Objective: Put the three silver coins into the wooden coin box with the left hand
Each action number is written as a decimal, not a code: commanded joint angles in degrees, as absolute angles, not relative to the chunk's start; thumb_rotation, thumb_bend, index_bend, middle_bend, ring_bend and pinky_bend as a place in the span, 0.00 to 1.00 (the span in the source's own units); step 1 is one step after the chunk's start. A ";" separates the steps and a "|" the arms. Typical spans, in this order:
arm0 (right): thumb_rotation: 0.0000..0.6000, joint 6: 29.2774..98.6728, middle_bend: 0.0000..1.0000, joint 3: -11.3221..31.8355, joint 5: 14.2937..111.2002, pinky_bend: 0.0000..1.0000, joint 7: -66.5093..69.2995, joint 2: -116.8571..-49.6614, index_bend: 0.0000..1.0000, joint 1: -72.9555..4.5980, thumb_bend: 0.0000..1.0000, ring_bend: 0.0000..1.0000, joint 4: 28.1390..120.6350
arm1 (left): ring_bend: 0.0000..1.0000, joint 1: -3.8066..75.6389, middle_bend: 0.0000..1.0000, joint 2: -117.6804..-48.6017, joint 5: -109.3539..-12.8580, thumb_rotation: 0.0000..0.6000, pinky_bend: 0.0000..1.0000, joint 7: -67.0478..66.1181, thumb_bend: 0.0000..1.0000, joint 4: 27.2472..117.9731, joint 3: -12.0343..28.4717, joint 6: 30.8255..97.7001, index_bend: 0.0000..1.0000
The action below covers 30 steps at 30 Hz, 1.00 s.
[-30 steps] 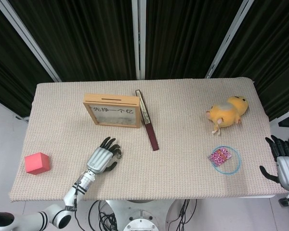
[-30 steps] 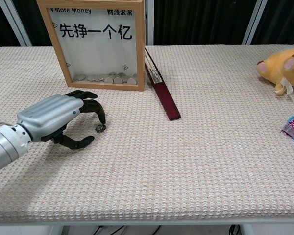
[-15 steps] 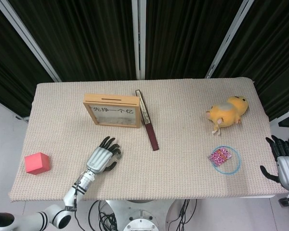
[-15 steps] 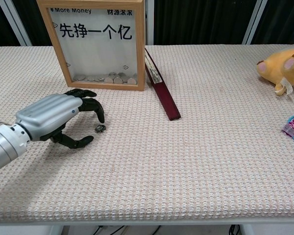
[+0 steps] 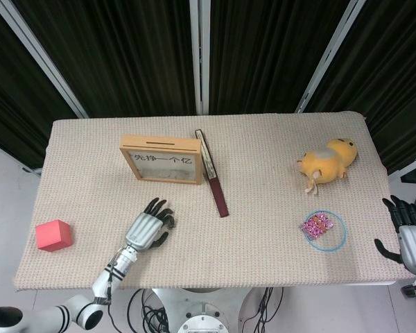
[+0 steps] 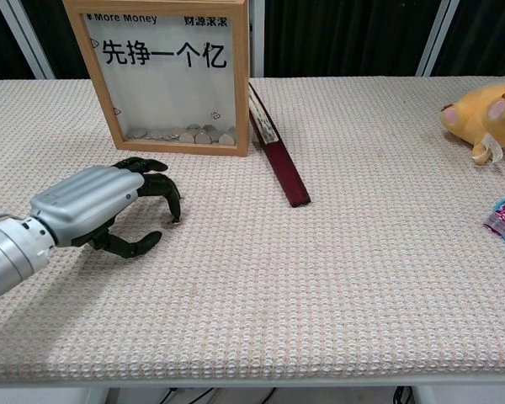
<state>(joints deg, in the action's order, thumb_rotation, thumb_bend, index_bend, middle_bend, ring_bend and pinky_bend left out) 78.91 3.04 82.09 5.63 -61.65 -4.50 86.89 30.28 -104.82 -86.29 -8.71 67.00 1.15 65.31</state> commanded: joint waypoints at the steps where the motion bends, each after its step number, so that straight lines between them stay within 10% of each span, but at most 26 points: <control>1: 1.00 78.88 0.00 3.03 82.10 0.00 5.66 -61.67 0.00 -4.51 0.24 0.00 86.85 | 0.05 30.28 0.23 -104.95 -86.35 1.00 0.01 -8.62 0.25 66.86 1.12 65.31 0.39; 30: 1.00 78.90 0.00 3.20 81.83 0.00 6.47 -61.28 0.00 -4.34 0.24 0.00 86.51 | 0.05 31.31 0.25 -108.59 -87.84 1.00 0.01 -5.35 0.24 61.37 1.50 65.98 0.47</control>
